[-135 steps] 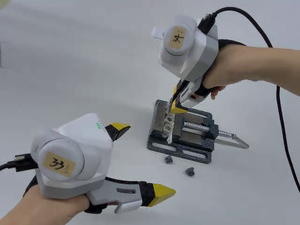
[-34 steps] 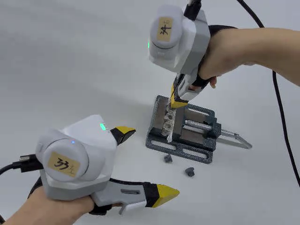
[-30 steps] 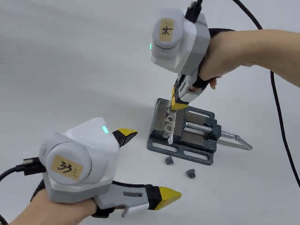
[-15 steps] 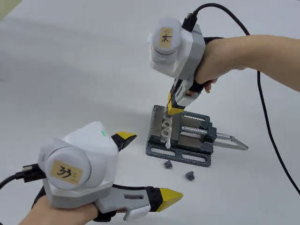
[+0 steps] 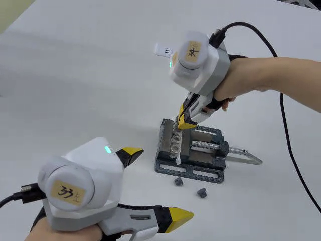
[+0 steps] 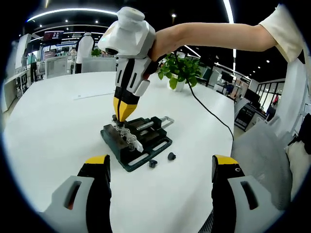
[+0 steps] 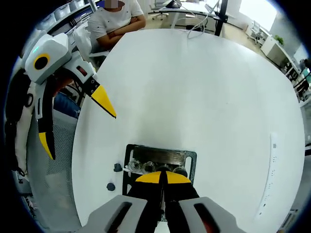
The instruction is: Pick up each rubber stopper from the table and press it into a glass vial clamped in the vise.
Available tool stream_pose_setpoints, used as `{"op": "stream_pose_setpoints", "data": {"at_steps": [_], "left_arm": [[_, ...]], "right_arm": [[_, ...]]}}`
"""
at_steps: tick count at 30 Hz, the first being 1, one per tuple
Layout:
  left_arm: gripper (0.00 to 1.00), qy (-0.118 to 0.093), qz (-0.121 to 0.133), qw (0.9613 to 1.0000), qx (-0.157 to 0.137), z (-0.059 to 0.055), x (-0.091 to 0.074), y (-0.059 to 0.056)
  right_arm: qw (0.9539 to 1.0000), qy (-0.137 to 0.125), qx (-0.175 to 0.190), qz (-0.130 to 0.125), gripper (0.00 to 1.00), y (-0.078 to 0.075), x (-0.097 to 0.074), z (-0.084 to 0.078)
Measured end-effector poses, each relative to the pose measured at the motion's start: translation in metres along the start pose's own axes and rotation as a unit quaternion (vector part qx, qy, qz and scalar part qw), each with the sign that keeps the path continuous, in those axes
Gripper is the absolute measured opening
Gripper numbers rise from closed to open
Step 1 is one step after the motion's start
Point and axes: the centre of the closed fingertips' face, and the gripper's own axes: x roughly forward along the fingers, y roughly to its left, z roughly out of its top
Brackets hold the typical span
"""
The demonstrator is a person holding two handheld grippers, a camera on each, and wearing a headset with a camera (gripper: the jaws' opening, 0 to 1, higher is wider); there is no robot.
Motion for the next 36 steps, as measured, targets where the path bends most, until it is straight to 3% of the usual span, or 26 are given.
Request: {"op": "stream_pose_setpoints", "data": {"at_steps": [7, 11, 18, 21, 26, 32, 36], "left_arm": [[0.85, 0.002, -0.002, 1.0, 0.006, 0.003, -0.001, -0.004], [0.85, 0.002, -0.003, 1.0, 0.008, 0.004, -0.001, -0.007], [0.85, 0.0, -0.001, 0.9999, 0.013, 0.005, -0.003, -0.008], [0.85, 0.0, 0.0, 0.9999, 0.017, 0.005, -0.005, -0.007], [0.85, 0.0, 0.003, 0.9997, 0.023, 0.006, -0.008, -0.004], [0.85, 0.0, 0.006, 0.9996, 0.026, 0.006, -0.012, -0.003], [0.85, 0.002, 0.006, 0.9995, 0.029, 0.004, -0.013, -0.003]], "right_arm": [[0.9993, -0.029, 0.017, -0.015, 0.0, 0.003, -0.001, -0.002], [0.9988, -0.035, 0.018, -0.031, 0.11, 0.0, -0.002, -0.007], [0.9957, -0.067, 0.041, -0.048, 0.23, 0.011, -0.008, -0.019], [0.9936, -0.087, 0.048, -0.054, 0.28, 0.022, -0.013, -0.022], [0.9932, -0.097, 0.043, -0.048, 0.29, 0.046, -0.016, -0.034], [0.994, -0.097, 0.036, -0.036, 0.29, 0.079, -0.006, -0.048], [0.9935, -0.099, 0.047, -0.031, 0.26, 0.09, 0.002, -0.056]]}}
